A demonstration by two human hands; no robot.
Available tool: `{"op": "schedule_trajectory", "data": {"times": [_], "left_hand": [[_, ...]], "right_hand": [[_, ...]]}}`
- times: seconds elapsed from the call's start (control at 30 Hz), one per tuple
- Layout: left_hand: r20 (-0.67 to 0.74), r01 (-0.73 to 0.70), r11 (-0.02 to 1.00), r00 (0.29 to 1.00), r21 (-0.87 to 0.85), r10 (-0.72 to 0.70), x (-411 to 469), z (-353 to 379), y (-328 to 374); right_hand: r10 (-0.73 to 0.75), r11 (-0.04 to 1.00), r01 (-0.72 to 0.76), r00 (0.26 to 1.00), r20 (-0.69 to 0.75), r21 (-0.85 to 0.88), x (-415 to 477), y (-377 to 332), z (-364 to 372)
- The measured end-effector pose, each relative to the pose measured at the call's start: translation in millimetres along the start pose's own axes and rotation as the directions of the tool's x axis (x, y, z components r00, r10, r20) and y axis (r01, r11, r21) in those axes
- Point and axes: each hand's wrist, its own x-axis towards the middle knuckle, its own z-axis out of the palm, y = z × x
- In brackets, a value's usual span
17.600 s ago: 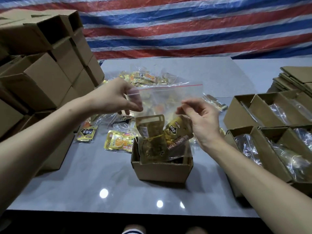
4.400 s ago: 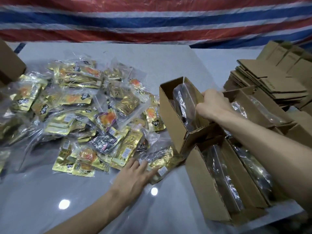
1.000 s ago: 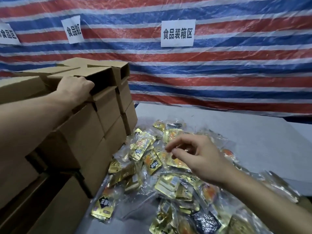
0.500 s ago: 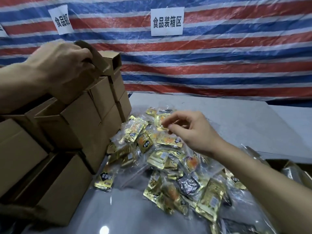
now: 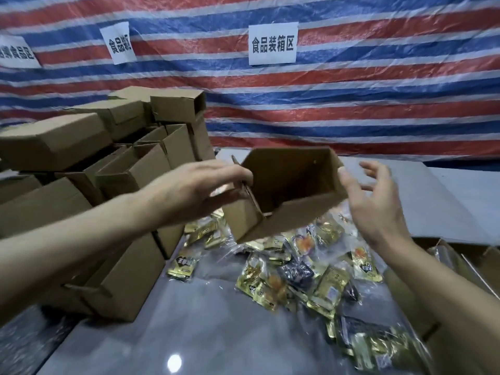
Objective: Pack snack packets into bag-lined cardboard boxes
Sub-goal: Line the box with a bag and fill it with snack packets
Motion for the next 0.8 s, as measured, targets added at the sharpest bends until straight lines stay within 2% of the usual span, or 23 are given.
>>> {"op": "schedule_trajectory", "data": {"times": [0.03, 0.1, 0.17, 0.23, 0.27, 0.33, 0.4, 0.47, 0.57, 0.63, 0.7, 0.8], "left_hand": [[0.026, -0.019, 0.998, 0.999, -0.059, 0.020, -1.3, 5.8, 8.8], [0.106, -0.051, 0.994, 0.993, -0.100, 0.062, -8.4, 28.3, 30.1], [0.100, -0.092, 0.985, 0.989, -0.147, 0.107, -17.4, 49.9, 41.9], [0.125, -0.058, 0.978, 0.989, -0.202, 0.084, -29.0, 74.7, 53.9], [0.122, -0.048, 0.970, 0.989, -0.238, 0.079, -35.4, 86.6, 58.9], [0.160, 0.001, 0.949, 0.986, -0.315, 0.053, -49.8, 108.4, 66.6], [0.253, 0.120, 0.908, 0.967, -0.400, -0.016, -67.4, 127.4, 73.6], [0.383, 0.295, 0.848, 0.916, -0.440, -0.120, -86.1, 144.5, 80.8], [0.478, 0.537, 0.686, 0.824, -0.491, -0.304, -104.8, 164.2, 92.2], [0.500, 0.630, 0.605, 0.769, -0.488, -0.398, -108.7, 176.7, 100.2], [0.477, 0.670, 0.580, 0.740, -0.464, -0.473, -110.5, 190.5, 107.5], [0.372, 0.694, 0.537, 0.715, -0.480, -0.592, -117.6, 204.0, 108.8]], "right_hand": [[0.057, 0.997, -0.058, 0.998, -0.028, -0.053, -3.8, 7.3, -6.9], [0.212, 0.967, -0.209, 0.977, 0.007, -0.143, -12.8, 20.7, -19.3], [0.360, 0.918, -0.315, 0.916, 0.174, -0.240, -26.7, 39.3, -28.7], [0.478, 0.855, -0.321, 0.792, 0.380, -0.408, -48.1, 62.4, -33.8], [0.525, 0.821, -0.304, 0.734, 0.431, -0.483, -59.4, 74.2, -35.7], [0.573, 0.780, -0.285, 0.684, 0.452, -0.558, -78.3, 94.8, -39.7], [0.596, 0.760, -0.287, 0.667, 0.447, -0.583, -92.0, 106.1, -42.3], [0.604, 0.760, -0.305, 0.658, 0.450, -0.574, -103.1, 116.0, -44.5], [0.608, 0.755, -0.287, 0.642, 0.466, -0.590, -123.8, 122.3, -43.2], [0.597, 0.750, -0.236, 0.645, 0.478, -0.618, -135.8, 123.6, -37.3], [0.578, 0.766, -0.224, 0.648, 0.495, -0.602, -144.7, 121.3, -29.7], [0.530, 0.802, -0.209, 0.680, 0.506, -0.559, -152.5, 120.3, -20.5]]}}
